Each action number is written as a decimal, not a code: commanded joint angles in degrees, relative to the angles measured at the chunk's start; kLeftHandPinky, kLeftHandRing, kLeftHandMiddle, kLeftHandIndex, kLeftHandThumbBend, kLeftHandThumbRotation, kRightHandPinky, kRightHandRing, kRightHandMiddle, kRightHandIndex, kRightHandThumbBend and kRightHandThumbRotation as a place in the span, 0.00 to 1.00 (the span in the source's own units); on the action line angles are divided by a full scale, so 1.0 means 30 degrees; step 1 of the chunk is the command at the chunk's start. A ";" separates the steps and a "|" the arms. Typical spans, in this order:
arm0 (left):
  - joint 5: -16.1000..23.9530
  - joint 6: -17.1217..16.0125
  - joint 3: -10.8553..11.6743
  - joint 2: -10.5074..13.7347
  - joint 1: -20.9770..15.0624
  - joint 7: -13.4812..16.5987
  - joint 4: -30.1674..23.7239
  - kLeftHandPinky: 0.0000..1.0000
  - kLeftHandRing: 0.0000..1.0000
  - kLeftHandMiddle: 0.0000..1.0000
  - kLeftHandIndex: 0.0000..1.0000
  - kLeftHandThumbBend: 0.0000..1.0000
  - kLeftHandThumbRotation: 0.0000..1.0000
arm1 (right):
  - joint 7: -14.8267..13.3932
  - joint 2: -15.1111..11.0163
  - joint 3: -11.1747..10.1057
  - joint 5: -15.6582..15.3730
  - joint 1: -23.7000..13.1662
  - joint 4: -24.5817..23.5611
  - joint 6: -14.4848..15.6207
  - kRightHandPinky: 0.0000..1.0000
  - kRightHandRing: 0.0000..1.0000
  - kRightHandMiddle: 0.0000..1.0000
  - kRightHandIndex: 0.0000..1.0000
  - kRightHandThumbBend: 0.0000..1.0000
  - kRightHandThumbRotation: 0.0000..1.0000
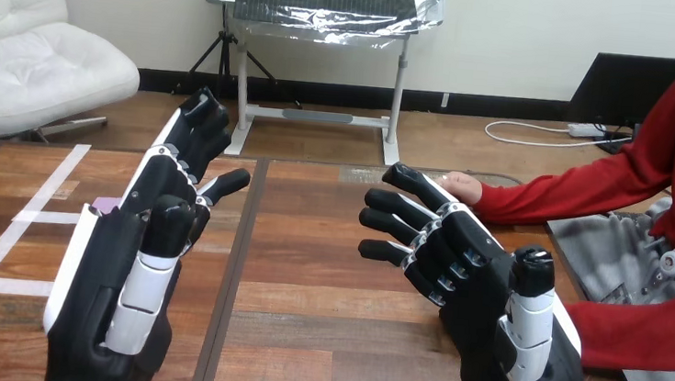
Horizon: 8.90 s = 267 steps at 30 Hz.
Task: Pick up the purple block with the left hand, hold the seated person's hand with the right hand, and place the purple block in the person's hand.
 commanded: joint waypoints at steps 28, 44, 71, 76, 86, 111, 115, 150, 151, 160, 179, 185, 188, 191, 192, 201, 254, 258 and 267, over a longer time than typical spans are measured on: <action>0.2726 -0.0925 0.4539 0.2663 -0.7868 0.0995 0.7702 0.74 0.84 0.84 0.85 0.72 0.84 | 0.0154 0.0086 -0.0171 -0.0016 -0.1542 -0.0317 0.0019 0.77 0.83 0.83 0.85 0.88 1.00; 0.4376 -0.1446 0.5176 0.4187 -1.1395 0.1796 1.2644 0.80 0.86 0.87 0.86 0.61 0.86 | 0.0020 0.0113 -0.0267 -0.0061 -0.1512 -0.0394 0.0003 0.75 0.82 0.82 0.83 0.89 1.00; 0.8436 -0.0073 0.3859 0.6528 -1.6324 0.3035 1.9641 0.81 0.87 0.89 0.87 0.63 0.81 | 0.0285 0.0018 -0.0519 0.0112 -0.1680 -0.0175 -0.0180 0.73 0.81 0.80 0.81 0.90 1.00; 0.9566 0.0490 0.3186 0.7047 -1.7080 0.3223 2.0716 0.81 0.89 0.90 0.89 0.63 0.77 | 0.0330 -0.0031 -0.0594 0.0099 -0.1698 -0.0211 -0.0181 0.72 0.80 0.79 0.81 0.90 1.00; 1.2565 0.1171 0.1300 0.8130 -1.8528 0.4170 2.2769 0.81 0.89 0.92 0.90 0.60 0.71 | 0.0379 -0.0046 -0.0750 0.0195 -0.1725 -0.0258 -0.0066 0.70 0.79 0.78 0.80 0.90 1.00; 1.5761 0.2476 -0.2330 0.8724 -2.2171 0.4756 2.8122 0.94 0.93 0.94 0.92 0.63 0.68 | 0.0940 -0.0068 -0.0941 0.0467 -0.1862 -0.0319 0.0093 0.69 0.78 0.77 0.80 0.91 1.00; 1.5977 0.2738 -0.2707 0.8692 -2.2593 0.4889 2.8752 0.94 0.93 0.94 0.91 0.64 0.68 | 0.0947 -0.0050 -0.0941 0.0416 -0.1871 -0.0345 0.0116 0.69 0.78 0.77 0.80 0.91 1.00; 1.8300 0.6093 -0.6209 0.8628 -2.4944 0.4483 3.1389 0.94 0.94 0.94 0.91 0.69 0.33 | 0.1256 -0.0137 -0.1040 0.0344 -0.1883 -0.0353 0.0105 0.69 0.78 0.77 0.80 0.92 1.00; 1.8328 0.6151 -0.6274 0.8630 -2.4967 0.4469 3.1419 0.94 0.94 0.94 0.91 0.69 0.31 | 0.1260 -0.0128 -0.1049 0.0335 -0.1874 -0.0356 0.0100 0.69 0.78 0.77 0.80 0.92 1.00; 1.8343 0.6563 -0.6748 0.8696 -2.5062 0.4398 3.1565 0.94 0.93 0.93 0.90 0.62 0.18 | 0.1357 -0.0119 -0.1079 0.0385 -0.1839 -0.0371 0.0125 0.69 0.77 0.76 0.79 0.93 1.00; 1.7921 0.6726 -0.6854 0.8728 -2.4987 0.3970 3.1583 0.94 0.93 0.94 0.91 0.56 0.10 | 0.1495 -0.0024 -0.1074 0.0268 -0.1785 -0.0384 -0.0100 0.67 0.76 0.74 0.78 0.94 1.00; 1.7879 0.6693 -0.6856 0.8659 -2.4908 0.3975 3.1596 0.93 0.93 0.94 0.91 0.53 0.09 | 0.1521 -0.0026 -0.1058 0.0291 -0.1769 -0.0421 -0.0099 0.67 0.75 0.74 0.78 0.94 1.00; 1.7837 0.6614 -0.6832 0.8630 -2.4846 0.4034 3.1581 0.93 0.93 0.94 0.91 0.52 0.08 | 0.1486 -0.0009 -0.1058 0.0263 -0.1745 -0.0442 -0.0096 0.67 0.75 0.73 0.78 0.94 1.00; 1.7812 0.6482 -0.6836 0.8616 -2.4795 0.4046 3.1582 0.93 0.93 0.94 0.91 0.52 0.07 | 0.1469 -0.0006 -0.1058 0.0245 -0.1733 -0.0450 -0.0094 0.67 0.75 0.73 0.77 0.94 1.00; 1.7786 0.6406 -0.6823 0.8605 -2.4770 0.4043 3.1590 0.93 0.93 0.94 0.91 0.51 0.07 | 0.1473 -0.0011 -0.1058 0.0251 -0.1730 -0.0456 -0.0086 0.67 0.75 0.73 0.77 0.94 1.00; 1.7739 0.6046 -0.6834 0.8525 -2.4681 0.3914 3.1632 0.93 0.93 0.93 0.90 0.47 0.05 | 0.1500 -0.0032 -0.1050 0.0219 -0.1736 -0.0484 -0.0133 0.67 0.75 0.73 0.77 0.95 1.00; 1.8066 0.6171 -0.7286 0.8415 -2.5043 0.2534 3.1584 0.89 0.75 0.72 0.68 0.31 0.45 | 0.1488 0.0057 -0.0996 0.0313 -0.1925 -0.0380 -0.0035 0.66 0.74 0.72 0.76 0.94 1.00; 1.8105 0.6146 -0.7320 0.8449 -2.5049 0.2637 3.1573 0.86 0.73 0.71 0.67 0.31 0.45 | 0.1489 0.0060 -0.1004 0.0295 -0.1935 -0.0357 -0.0061 0.66 0.74 0.72 0.76 0.94 1.00; 1.8020 0.6133 -0.7221 0.8492 -2.5033 0.2983 3.1508 0.78 0.69 0.68 0.65 0.34 0.45 | 0.1476 0.0055 -0.1031 0.0258 -0.1976 -0.0325 -0.0076 0.65 0.74 0.72 0.76 0.94 1.00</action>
